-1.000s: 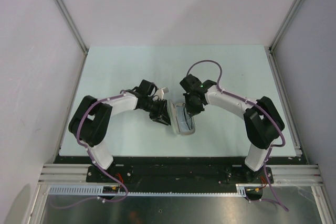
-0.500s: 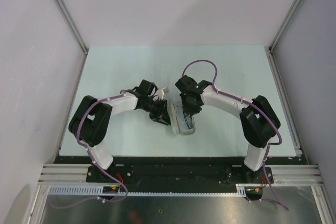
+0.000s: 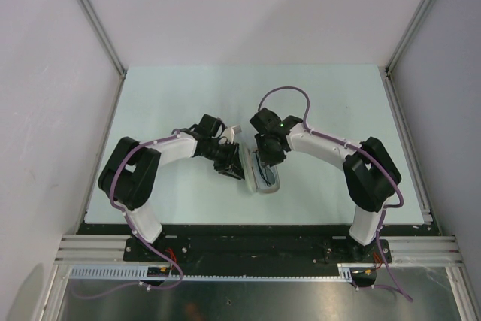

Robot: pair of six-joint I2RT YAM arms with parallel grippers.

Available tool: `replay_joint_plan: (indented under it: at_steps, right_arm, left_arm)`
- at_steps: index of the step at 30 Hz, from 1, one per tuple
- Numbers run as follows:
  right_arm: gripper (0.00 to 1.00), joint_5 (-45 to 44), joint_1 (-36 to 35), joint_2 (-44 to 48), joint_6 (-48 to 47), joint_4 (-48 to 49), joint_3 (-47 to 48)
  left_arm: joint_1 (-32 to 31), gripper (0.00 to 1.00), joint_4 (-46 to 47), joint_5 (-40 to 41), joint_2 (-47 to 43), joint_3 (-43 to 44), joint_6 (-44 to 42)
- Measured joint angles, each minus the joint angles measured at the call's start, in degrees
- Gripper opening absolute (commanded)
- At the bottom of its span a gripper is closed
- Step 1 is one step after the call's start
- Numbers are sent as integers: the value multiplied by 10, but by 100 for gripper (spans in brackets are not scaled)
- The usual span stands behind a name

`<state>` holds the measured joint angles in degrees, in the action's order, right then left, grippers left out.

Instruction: Organize the sunglasses

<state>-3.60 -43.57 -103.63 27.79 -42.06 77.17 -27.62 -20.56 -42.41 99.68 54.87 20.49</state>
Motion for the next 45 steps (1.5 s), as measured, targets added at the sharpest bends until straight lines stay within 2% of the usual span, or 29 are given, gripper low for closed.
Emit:
replay_joint_plan:
  at_steps: [6,8,21,31,45]
  right_arm:
    - [43,17,-1,1,0,12,0]
    - [43,28,-1,2,-1,18,0]
    - [37,66,0,4,-18,49,0]
    - [40,71,1,-19,-27,57,0]
    - [36,74,1,-44,-29,65,0]
  left_arm:
    - [0,31,0,0,0,0,0]
    - [0,31,0,0,0,0,0]
    - [0,31,0,0,0,0,0]
    - [0,31,0,0,0,0,0]
    - [0,31,0,0,0,0,0]
